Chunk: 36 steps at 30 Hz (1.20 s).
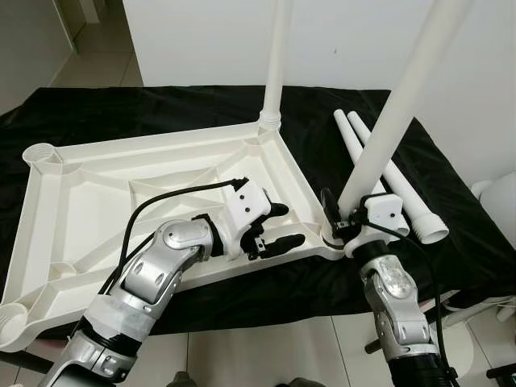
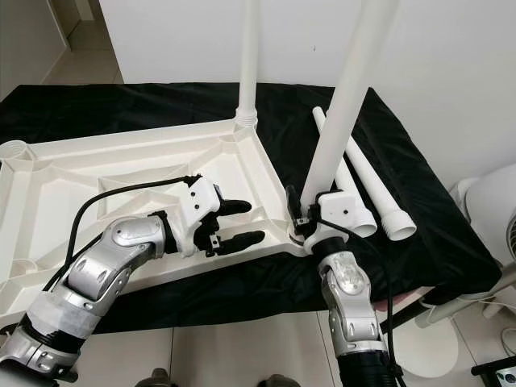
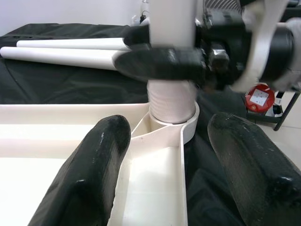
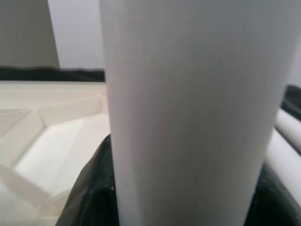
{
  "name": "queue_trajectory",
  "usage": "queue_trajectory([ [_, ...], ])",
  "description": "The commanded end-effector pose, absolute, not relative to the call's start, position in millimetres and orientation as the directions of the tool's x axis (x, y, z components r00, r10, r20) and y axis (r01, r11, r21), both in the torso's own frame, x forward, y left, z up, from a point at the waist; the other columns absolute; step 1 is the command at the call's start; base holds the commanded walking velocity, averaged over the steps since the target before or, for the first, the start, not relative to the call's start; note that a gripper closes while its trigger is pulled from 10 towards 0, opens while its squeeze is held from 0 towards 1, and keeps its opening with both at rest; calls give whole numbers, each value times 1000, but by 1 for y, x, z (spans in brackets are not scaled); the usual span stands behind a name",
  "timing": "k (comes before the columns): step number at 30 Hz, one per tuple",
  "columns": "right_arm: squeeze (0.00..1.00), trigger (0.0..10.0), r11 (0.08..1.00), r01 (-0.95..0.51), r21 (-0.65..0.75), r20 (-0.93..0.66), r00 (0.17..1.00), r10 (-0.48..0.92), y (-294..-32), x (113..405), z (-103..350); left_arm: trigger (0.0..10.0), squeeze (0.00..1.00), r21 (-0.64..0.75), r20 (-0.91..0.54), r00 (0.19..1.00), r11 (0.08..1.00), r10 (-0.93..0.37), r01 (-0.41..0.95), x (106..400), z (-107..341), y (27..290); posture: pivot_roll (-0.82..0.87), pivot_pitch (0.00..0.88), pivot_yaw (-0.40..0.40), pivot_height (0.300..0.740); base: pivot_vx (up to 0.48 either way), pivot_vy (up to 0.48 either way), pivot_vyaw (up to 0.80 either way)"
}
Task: Building children table
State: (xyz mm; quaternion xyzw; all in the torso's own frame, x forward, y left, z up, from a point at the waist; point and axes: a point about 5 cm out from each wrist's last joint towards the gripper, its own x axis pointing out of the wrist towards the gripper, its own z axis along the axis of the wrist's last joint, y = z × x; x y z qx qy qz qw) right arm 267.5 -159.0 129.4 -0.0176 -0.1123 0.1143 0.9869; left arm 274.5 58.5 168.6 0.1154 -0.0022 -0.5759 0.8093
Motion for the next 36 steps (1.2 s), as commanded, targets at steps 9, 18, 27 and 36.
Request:
queue_trajectory([
  [9,0,10000,972,-228,-56,85,969,232,-165,256,94,10000,0,191,-125,294,268,-947,944,272,173,58,41,0,-26,740,0,0,0],
  [18,0,10000,925,-327,-191,35,940,340,-158,256,85,10000,0,194,-118,295,269,-948,943,275,176,56,38,5,-11,740,0,0,0],
  [27,0,10000,880,-403,-251,-8,910,414,-155,251,77,10000,0,205,-107,309,283,-945,937,277,180,56,40,9,-15,740,0,0,0],
  [36,0,10000,956,-287,63,47,957,285,-163,257,80,10000,0,210,-95,312,287,-945,935,277,183,54,39,13,-14,740,0,0,0],
])
